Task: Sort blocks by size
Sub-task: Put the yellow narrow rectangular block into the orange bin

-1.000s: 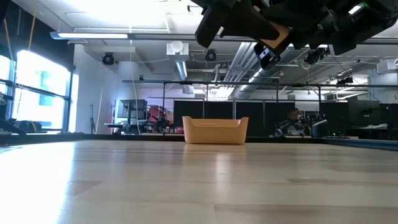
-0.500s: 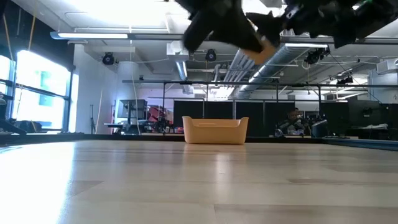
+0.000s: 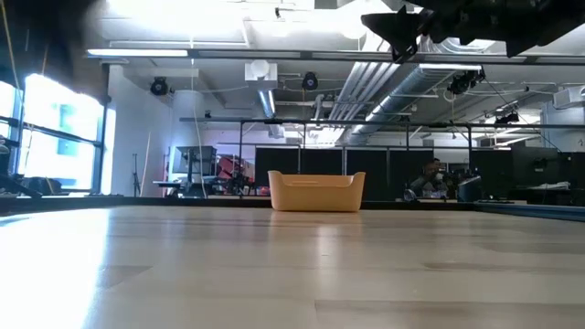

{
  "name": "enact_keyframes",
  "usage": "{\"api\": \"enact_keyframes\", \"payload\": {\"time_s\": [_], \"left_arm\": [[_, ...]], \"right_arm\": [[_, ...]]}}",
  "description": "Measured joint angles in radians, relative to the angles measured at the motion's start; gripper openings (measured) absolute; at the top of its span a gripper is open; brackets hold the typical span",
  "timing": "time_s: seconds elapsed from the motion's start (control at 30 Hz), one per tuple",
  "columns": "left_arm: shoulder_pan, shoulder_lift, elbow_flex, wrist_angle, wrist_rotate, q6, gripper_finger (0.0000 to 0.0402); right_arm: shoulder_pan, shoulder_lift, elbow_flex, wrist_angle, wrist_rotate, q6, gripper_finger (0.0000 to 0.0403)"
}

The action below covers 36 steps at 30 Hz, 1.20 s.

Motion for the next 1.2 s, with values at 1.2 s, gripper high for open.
{"api": "enact_keyframes", "payload": {"time_s": [1.2], "left_arm": [[-0.361, -0.059, -0.405, 0.059, 0.360, -0.858, 0.0034]], "right_arm": [[-0.026, 0.006, -0.001, 0.011, 0.001, -0.015, 0.0267]]}}
